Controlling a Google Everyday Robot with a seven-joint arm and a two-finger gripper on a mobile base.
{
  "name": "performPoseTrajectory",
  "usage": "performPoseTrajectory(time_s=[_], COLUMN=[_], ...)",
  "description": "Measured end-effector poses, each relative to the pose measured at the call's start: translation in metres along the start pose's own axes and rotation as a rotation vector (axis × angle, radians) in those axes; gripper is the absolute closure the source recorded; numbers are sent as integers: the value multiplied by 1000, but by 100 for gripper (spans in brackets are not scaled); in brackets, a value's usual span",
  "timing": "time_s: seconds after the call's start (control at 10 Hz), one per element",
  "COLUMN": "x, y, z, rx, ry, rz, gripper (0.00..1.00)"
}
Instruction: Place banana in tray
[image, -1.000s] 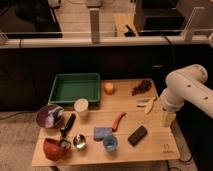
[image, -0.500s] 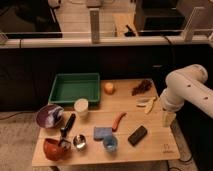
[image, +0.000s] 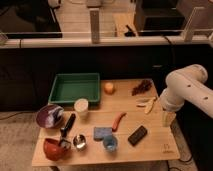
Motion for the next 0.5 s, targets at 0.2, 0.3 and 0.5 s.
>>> performPoseTrajectory(time_s=[0.2,0.3,0.5], x=[-9,-11,-11], y=[-24,-31,-32], z=[6,7,8], rx=[13,15,17], ry=[-3,-2,-2], rz=[-35,-46,-59], gripper=[20,20,20])
